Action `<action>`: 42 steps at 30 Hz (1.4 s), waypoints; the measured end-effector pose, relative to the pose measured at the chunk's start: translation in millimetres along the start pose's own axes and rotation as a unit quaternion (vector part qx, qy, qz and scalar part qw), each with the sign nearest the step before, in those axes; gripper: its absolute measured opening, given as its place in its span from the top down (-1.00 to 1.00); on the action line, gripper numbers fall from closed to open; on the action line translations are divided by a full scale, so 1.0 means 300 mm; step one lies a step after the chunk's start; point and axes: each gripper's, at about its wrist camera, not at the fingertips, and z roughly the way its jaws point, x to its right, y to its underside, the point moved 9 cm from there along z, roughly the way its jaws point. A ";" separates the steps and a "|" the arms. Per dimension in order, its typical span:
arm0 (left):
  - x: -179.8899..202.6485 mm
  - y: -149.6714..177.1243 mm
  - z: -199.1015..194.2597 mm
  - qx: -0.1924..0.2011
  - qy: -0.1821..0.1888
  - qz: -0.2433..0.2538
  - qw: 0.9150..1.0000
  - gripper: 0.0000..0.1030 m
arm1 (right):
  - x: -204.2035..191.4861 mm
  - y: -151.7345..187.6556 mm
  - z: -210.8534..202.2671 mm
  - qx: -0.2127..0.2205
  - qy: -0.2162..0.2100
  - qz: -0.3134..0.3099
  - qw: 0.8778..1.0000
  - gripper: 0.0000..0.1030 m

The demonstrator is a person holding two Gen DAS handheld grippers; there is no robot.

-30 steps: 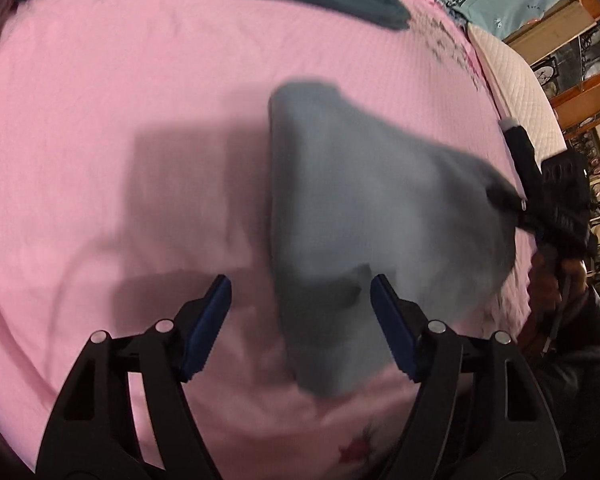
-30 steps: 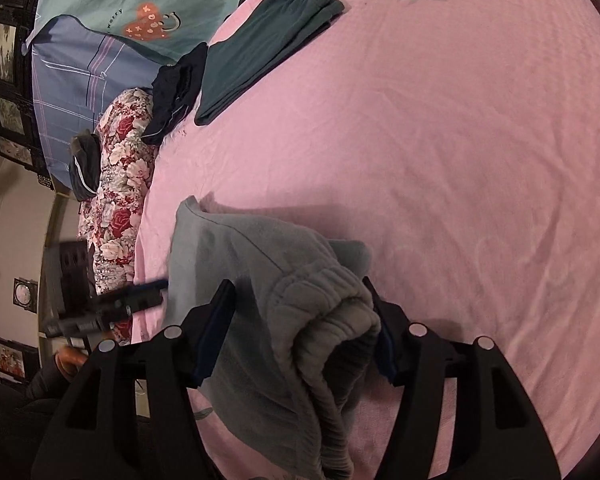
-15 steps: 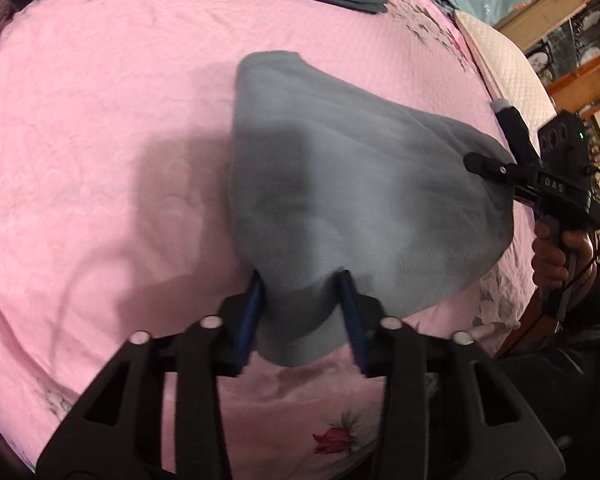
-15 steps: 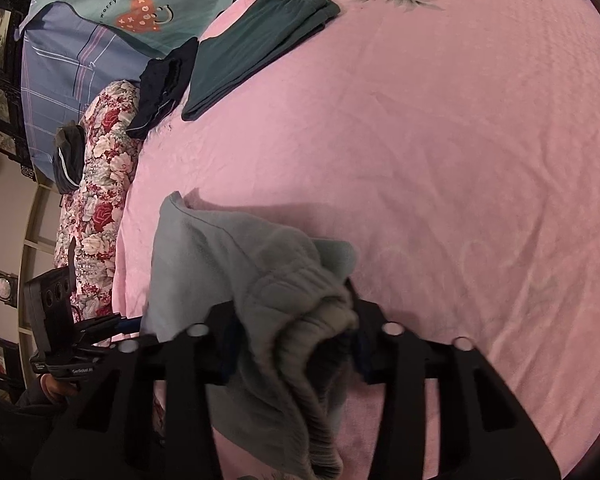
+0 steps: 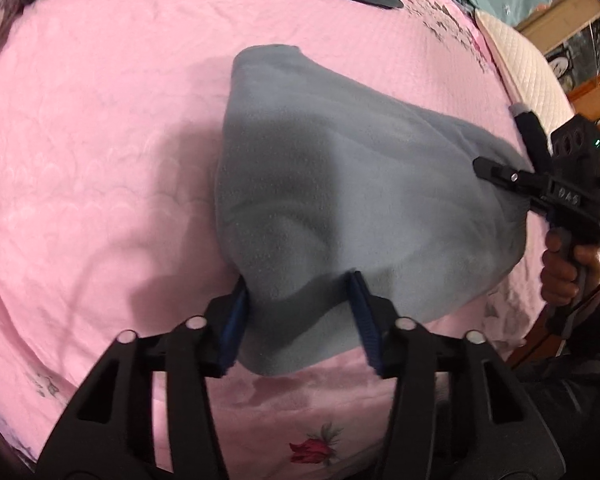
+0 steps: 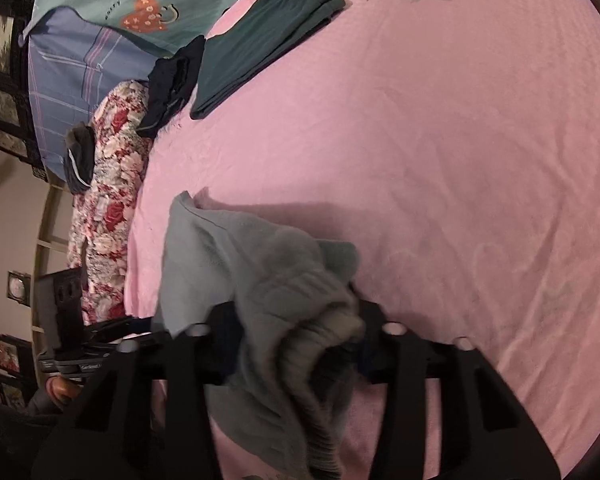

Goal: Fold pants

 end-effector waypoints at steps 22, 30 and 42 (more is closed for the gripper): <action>0.127 -0.238 -0.317 0.150 -0.049 0.061 0.986 0.79 | -0.325 -0.165 -0.235 0.093 0.054 -0.193 0.975 0.63; 0.038 -0.638 -0.396 0.228 -0.087 0.076 0.967 0.79 | -0.427 -0.579 -0.203 0.160 0.069 -0.242 0.955 0.63; -0.123 -1.101 -0.106 0.230 -0.086 0.098 0.964 0.76 | -0.252 -1.092 0.141 0.175 0.162 -0.210 0.948 0.64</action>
